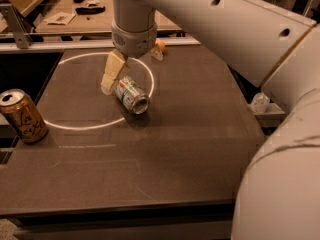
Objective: Place 7up can upright
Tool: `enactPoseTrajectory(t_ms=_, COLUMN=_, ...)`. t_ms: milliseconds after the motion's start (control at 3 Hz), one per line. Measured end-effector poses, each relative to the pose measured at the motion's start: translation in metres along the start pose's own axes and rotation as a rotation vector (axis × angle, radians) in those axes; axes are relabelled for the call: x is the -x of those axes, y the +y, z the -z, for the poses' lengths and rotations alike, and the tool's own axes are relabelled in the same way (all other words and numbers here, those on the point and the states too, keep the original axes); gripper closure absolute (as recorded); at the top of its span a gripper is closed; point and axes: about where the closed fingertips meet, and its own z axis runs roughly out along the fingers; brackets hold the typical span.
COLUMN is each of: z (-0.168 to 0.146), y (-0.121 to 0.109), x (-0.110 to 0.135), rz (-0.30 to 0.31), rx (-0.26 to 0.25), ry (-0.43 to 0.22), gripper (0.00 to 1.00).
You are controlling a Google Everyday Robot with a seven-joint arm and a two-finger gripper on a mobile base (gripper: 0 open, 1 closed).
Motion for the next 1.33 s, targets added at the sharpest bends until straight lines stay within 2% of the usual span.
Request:
enactPoseTrajectory(t_ms=333, z=-0.018, y=0.014, x=0.007, rz=-0.005, rx=0.043, ry=0.013, gripper=0.0)
enactPoseTrajectory(t_ms=1000, z=-0.066, y=0.023, x=-0.004, rz=-0.011, rx=0.072, ry=0.094, gripper=0.0)
enactPoseTrajectory(t_ms=1333, z=-0.082, y=0.024, x=-0.013, rz=-0.008, rx=0.075, ry=0.123, gripper=0.16)
